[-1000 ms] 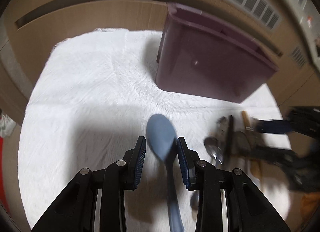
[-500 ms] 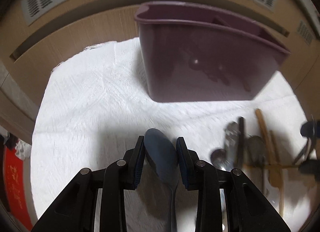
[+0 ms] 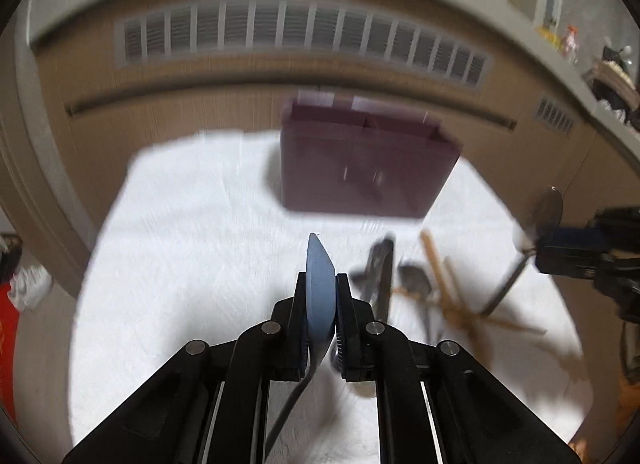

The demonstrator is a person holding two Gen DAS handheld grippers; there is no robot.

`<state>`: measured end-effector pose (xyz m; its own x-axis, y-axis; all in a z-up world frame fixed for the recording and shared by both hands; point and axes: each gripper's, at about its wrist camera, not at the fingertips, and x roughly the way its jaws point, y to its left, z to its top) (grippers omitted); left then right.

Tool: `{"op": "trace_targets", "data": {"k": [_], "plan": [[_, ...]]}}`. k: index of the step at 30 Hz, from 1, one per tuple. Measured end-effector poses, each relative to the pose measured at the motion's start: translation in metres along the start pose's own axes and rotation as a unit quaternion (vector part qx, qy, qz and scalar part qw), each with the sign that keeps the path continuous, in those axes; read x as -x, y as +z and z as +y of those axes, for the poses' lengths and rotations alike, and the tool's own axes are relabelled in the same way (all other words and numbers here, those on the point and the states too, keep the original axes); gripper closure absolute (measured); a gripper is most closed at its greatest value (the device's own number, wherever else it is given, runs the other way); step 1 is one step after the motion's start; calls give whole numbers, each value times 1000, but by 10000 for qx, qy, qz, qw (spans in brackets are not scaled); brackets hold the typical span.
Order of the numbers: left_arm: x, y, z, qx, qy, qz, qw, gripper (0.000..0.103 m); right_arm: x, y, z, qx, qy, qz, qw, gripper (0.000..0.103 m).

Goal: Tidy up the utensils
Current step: 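Grasp the metal spoon from the utensil pile with the right tool, then lift the blue spoon with the left tool while the right tool lifts the metal spoon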

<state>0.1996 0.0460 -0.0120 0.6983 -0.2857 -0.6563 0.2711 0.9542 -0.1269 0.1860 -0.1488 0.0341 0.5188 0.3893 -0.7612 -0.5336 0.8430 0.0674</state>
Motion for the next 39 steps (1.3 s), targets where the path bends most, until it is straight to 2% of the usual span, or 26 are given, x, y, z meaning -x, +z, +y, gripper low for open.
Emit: {"op": "trace_targets", "data": {"k": [5, 8, 10, 14, 16, 18, 21, 25, 28, 31, 35, 38, 39], "plan": [[53, 43, -24, -258, -101, -866, 9959, 92, 32, 17, -8, -158, 61, -495, 9986, 97], [69, 63, -29, -299, -157, -1150, 9928, 92, 49, 30, -9, -155, 99, -741, 9971, 98], [70, 68, -25, -236, -137, -1202, 9924, 92, 55, 36, -11, -119, 88, -837, 9964, 98], [57, 58, -5, 6, 122, -1015, 9948, 92, 37, 33, -8, 82, 208, -559, 9982, 98], [45, 46, 11, 212, 169, -799, 9964, 92, 13, 27, -6, 172, 359, -305, 9987, 91], [31, 34, 24, 367, 199, -538, 9977, 92, -13, 25, -4, 225, 323, -83, 9992, 71], [14, 19, 40, 530, 133, -289, 9981, 92, -57, 30, 1, 499, 55, 156, 9986, 64], [6, 8, 56, 691, -16, -222, 9974, 92, -110, 40, 7, 857, -304, 415, 9950, 63], [3, 4, 63, 794, -135, -199, 9966, 92, -141, 47, 11, 1172, -708, 533, 9891, 63], [1, 2, 73, 895, -236, -167, 9956, 92, -166, 53, 10, 1315, -924, 708, 9845, 63], [-2, 4, 79, 981, -276, -88, 9948, 92, -189, 56, 9, 1426, -871, 968, 9812, 63], [-6, 3, 82, 1031, -292, -27, 9942, 92, -194, 59, 9, 1416, -812, 930, 9822, 63], [-6, 2, 82, 1039, -290, -19, 9942, 92, -195, 60, 7, 1364, -768, 978, 9828, 68]]}}
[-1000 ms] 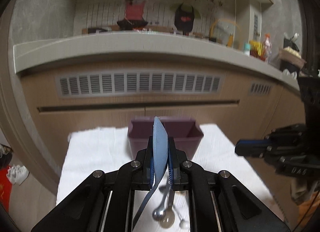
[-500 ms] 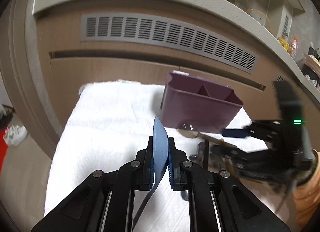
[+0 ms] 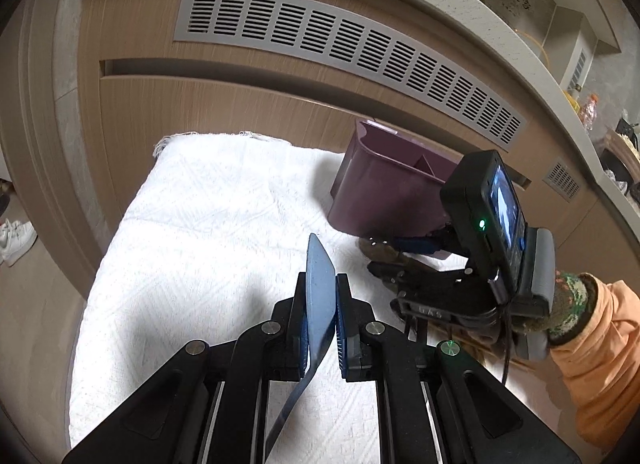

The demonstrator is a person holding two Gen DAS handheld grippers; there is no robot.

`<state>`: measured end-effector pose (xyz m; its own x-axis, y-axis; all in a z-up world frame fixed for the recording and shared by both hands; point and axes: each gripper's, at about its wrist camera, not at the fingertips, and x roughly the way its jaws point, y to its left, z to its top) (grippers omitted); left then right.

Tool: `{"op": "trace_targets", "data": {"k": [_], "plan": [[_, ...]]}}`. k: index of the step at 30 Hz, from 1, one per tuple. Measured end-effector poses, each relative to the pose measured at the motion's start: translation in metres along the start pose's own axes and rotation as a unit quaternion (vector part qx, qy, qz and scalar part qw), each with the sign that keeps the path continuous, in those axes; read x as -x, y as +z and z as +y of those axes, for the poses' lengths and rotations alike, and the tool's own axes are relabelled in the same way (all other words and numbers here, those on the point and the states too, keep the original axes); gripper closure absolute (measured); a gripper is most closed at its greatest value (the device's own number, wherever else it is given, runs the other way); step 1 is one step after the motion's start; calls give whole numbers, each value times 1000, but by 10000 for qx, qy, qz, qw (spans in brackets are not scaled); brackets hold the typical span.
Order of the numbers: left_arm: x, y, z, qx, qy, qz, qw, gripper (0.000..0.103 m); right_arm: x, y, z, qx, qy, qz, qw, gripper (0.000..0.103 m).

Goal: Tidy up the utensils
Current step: 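Lift the blue spoon with the left tool while the right tool lifts the metal spoon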

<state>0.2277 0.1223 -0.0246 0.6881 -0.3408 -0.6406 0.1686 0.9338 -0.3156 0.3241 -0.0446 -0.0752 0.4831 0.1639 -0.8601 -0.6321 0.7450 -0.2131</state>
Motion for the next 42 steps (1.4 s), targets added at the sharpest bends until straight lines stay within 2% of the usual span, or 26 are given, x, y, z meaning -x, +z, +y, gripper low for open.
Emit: {"op": "trace_targets", "data": {"k": [2, 4, 6, 13, 18, 21, 24, 27, 31, 33, 38, 42], "plan": [[1, -1, -1, 6, -10, 7, 10000, 92, 0, 2, -2, -56, 105, 85, 9999, 79], [3, -1, -2, 0, -28, 11, 10000, 92, 5, 1, -1, -43, 56, 53, 10000, 85], [4, -1, -5, -24, -23, 13, 10000, 92, 15, -4, -1, -103, 143, -19, 9998, 97], [9, -3, -26, -110, -144, 75, 9998, 92, 83, -38, -15, -787, 740, -497, 9929, 100], [25, 0, -54, -298, -269, -103, 9991, 92, 135, -63, -23, -1071, 771, -1018, 9860, 100], [40, 12, -72, -438, -321, -317, 9980, 92, 169, -72, -28, -1172, 607, -1502, 9798, 100], [58, 42, -96, -713, -356, -708, 9943, 92, 206, -67, -38, -1218, 334, -1974, 9722, 100], [78, 81, -121, -1038, -452, -1351, 9843, 92, 247, -51, -53, -1186, -58, -2537, 9600, 100], [86, 131, -141, -1140, -923, -2203, 9644, 92, 293, -23, -79, -1250, -559, -3264, 9353, 100], [78, 150, -143, -1154, -1196, -2431, 9556, 92, 303, -9, -88, -1208, -891, -3496, 9248, 100], [42, 182, -134, -1144, -1499, -2729, 9434, 92, 298, 10, -111, -1233, -1430, -3795, 9057, 100], [3, 191, -124, -1066, -1441, -2810, 9428, 92, 263, 16, -123, -1226, -1693, -3798, 9011, 100]]}}
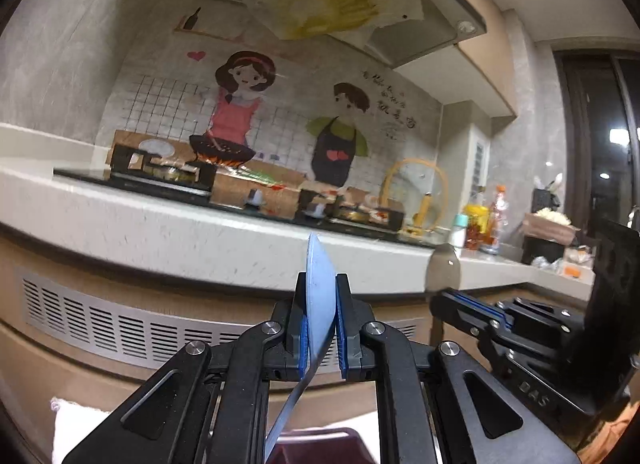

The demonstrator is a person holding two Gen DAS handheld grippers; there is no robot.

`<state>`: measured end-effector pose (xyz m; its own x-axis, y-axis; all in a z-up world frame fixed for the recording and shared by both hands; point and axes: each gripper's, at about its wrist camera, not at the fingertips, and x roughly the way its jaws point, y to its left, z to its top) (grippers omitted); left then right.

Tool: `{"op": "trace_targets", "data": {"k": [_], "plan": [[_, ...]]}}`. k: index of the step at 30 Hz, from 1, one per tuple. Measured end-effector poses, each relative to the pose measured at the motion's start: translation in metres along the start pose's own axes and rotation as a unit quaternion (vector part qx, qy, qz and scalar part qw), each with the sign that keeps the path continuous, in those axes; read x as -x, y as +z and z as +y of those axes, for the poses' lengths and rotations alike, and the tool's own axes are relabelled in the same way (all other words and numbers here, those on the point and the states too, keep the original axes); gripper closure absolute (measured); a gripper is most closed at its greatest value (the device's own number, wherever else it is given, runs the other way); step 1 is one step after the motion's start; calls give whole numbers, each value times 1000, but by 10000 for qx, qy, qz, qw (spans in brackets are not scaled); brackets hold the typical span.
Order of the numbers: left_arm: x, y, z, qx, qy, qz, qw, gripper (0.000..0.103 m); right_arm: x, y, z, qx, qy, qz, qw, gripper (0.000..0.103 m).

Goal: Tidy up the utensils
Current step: 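Lift the blue spoon with the left tool while the right tool lifts the metal spoon, then open both tools over the purple caddy to drop the spoons in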

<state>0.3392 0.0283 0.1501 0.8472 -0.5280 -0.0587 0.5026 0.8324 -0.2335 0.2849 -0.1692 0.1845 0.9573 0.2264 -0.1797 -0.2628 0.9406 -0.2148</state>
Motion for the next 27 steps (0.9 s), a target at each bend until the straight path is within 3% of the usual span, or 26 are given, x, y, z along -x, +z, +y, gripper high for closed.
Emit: {"op": "trace_targets", "data": {"k": [6, 10, 14, 15, 18, 22, 27], "plan": [[-49, -38, 1, -409, 246, 38, 9989, 92, -40, -43, -3, -53, -71, 148, 9999, 100], [-61, -64, 12, -343, 405, 14, 9986, 92, -59, -69, 0, 1, -74, 254, 9997, 100], [-67, -91, 22, -335, 634, 303, 9970, 90, -70, -94, 10, 53, 116, 460, 9989, 100], [-67, -97, 26, -280, 672, 447, 9963, 83, -74, -101, 12, 18, 175, 553, 9983, 100], [-60, -107, 32, -129, 766, 814, 9936, 46, -85, -121, 12, -214, 521, 995, 9934, 98], [-33, -105, 40, 101, 1158, 1110, 9870, 42, -78, -133, 9, -347, 692, 1421, 9868, 89], [5, -109, 52, 402, 1771, 1982, 9632, 39, -44, -132, 7, -315, 760, 1668, 9826, 73]]}}
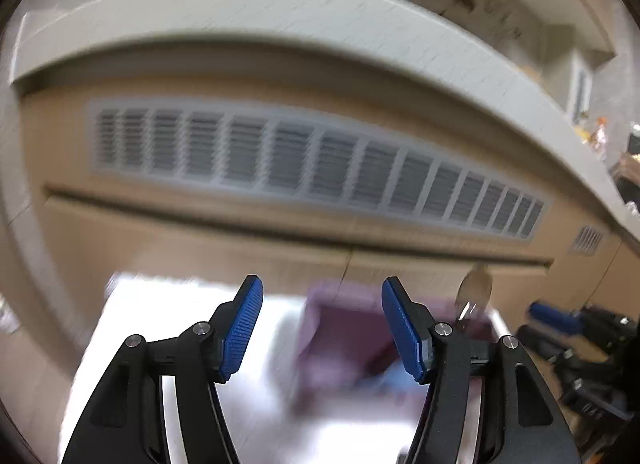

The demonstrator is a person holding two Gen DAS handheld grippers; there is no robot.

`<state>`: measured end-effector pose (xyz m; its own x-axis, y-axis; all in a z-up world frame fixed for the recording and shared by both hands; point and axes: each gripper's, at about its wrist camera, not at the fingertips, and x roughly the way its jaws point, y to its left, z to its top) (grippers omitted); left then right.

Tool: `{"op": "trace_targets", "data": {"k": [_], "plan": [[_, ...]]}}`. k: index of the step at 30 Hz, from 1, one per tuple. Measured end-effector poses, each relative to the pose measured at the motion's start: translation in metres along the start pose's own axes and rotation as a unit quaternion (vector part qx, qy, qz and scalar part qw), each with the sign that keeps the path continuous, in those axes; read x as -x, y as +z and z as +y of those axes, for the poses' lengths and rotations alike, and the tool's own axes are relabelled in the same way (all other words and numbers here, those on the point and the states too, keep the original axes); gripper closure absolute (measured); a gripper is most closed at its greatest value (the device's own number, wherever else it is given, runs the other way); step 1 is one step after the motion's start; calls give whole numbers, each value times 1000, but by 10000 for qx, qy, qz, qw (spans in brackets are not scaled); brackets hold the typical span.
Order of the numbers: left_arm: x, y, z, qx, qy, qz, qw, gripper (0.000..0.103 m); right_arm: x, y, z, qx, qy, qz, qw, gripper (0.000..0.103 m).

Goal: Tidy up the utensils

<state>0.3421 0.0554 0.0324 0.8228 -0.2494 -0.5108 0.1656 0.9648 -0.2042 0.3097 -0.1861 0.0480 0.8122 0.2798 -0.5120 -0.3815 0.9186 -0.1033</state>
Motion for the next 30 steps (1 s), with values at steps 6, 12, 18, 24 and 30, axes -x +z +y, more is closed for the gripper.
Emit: {"op": "trace_targets", "data": {"k": [6, 12, 18, 24, 30], "plan": [[32, -53, 1, -393, 27, 887, 9953, 37, 30, -29, 8, 18, -105, 555, 9984, 51], [38, -113, -27, -993, -741, 1797, 9759, 37, 42, -69, 28, 200, -359, 1063, 9935, 33], [32, -136, -52, -1233, -1042, 2203, 9620, 48, 53, -94, 34, 186, -715, 1134, 9908, 12], [41, -149, -63, -1483, -1231, 2491, 9491, 57, 58, -108, 33, -23, -409, 1295, 9907, 12], [65, -154, -42, -1297, -688, 2178, 9649, 55, 41, -113, 45, -421, 230, 1681, 9846, 41]]}}
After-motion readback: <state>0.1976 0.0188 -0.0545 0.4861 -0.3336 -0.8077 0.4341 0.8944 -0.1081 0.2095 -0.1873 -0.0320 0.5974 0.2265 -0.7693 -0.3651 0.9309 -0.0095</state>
